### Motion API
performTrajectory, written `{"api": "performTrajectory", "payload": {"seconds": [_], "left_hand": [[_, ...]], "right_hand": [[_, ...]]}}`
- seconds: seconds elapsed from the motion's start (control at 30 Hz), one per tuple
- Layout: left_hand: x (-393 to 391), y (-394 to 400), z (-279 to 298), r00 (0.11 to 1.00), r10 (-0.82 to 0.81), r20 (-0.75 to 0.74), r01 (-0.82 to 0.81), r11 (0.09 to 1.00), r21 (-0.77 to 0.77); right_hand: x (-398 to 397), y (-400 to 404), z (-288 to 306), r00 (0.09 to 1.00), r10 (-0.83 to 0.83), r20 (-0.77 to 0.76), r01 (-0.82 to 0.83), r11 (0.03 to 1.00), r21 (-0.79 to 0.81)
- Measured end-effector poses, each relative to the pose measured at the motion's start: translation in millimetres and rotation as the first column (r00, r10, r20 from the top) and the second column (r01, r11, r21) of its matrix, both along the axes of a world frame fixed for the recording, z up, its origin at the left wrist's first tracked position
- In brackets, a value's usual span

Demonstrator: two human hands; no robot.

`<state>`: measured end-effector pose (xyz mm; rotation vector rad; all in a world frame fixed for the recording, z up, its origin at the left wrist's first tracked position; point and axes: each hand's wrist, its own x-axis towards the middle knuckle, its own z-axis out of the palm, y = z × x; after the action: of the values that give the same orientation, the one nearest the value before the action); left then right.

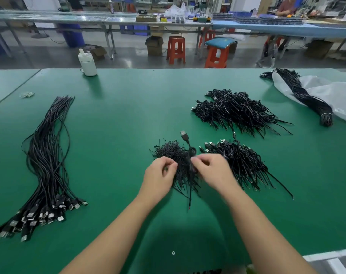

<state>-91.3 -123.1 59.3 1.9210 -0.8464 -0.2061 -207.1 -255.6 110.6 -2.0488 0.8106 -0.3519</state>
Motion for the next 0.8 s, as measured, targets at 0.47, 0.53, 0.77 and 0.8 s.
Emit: {"api": "performTrajectory", "payload": {"seconds": [0.47,0.53,0.77,0.8], "left_hand": [[69,65,-72,0.909,0.135,0.394,-0.247,0.937,0.249],[72,65,-74,0.927,0.179,0.331,-0.266,0.934,0.239],[76,65,-78,0.946,0.200,0.257,-0.266,0.930,0.255],[77,66,-77,0.952,0.191,0.241,-0.254,0.930,0.266]], "right_hand": [[5,-148,2,0.819,-0.448,-0.359,0.200,0.809,-0.553],[5,-147,-1,0.811,-0.438,-0.388,0.159,0.803,-0.574],[10,-96,-6,0.956,-0.227,-0.184,0.081,0.811,-0.579],[12,-83,-12,0.969,-0.171,-0.178,0.060,0.863,-0.502]]}}
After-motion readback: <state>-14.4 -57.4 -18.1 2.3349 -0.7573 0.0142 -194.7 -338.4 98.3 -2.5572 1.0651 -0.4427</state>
